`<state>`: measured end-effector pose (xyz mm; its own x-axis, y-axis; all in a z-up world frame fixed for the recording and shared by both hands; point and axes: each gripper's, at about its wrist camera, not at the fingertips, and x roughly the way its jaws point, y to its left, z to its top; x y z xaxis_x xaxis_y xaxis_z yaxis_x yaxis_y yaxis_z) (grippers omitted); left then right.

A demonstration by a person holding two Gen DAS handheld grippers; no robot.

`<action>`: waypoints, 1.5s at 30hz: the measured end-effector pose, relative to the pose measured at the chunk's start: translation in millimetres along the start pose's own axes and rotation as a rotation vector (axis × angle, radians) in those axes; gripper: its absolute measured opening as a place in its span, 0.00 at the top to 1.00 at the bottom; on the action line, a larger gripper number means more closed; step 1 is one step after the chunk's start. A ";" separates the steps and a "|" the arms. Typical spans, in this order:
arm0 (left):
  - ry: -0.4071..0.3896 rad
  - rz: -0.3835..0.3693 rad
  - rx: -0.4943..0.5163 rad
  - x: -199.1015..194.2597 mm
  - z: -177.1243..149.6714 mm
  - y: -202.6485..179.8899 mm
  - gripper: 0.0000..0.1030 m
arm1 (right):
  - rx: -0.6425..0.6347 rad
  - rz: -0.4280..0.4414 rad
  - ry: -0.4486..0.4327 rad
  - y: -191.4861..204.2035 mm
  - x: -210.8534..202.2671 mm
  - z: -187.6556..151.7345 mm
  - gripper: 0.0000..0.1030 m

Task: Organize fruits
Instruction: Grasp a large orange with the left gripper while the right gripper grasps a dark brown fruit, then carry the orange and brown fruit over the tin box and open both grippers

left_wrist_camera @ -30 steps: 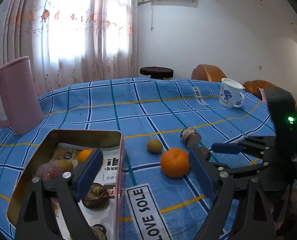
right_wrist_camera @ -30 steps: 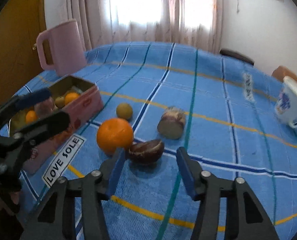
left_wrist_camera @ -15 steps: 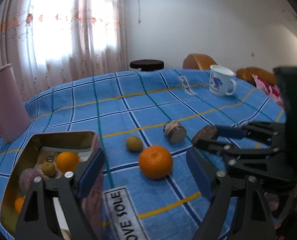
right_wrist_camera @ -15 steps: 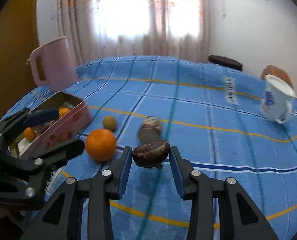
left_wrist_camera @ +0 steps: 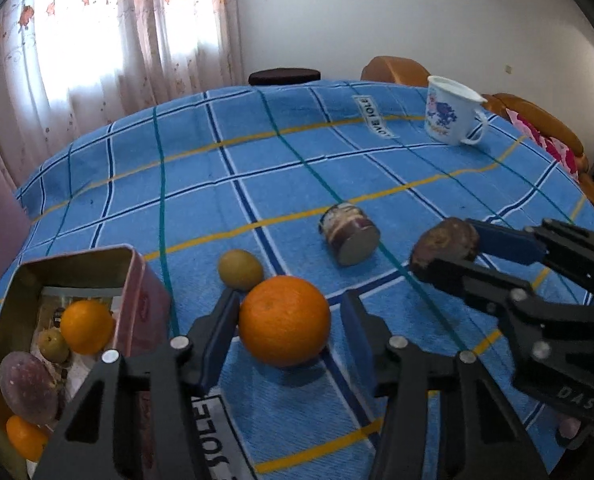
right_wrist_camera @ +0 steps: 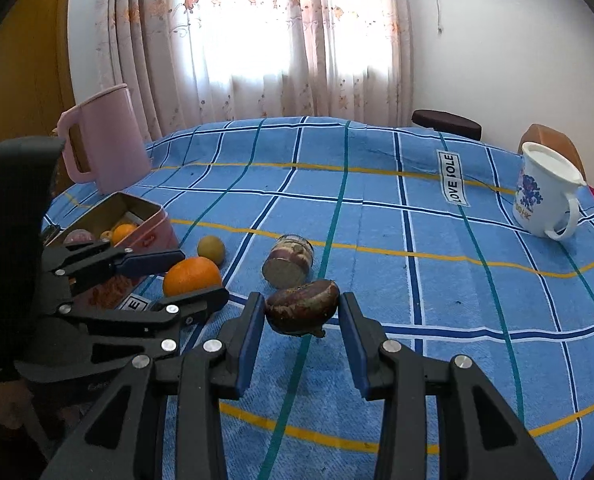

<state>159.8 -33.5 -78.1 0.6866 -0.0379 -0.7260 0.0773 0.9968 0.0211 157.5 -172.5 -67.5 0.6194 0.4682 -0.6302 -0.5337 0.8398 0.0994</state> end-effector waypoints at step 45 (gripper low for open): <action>-0.372 0.032 -0.042 -66.5 -14.1 7.2 0.53 | -0.064 0.026 -0.267 13.6 -49.0 -10.6 0.61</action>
<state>104.6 -22.8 -39.4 0.9043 -0.0223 -0.4264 0.0273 0.9996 0.0056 113.8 -187.0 -43.4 0.7304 0.5524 -0.4017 -0.5816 0.8114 0.0583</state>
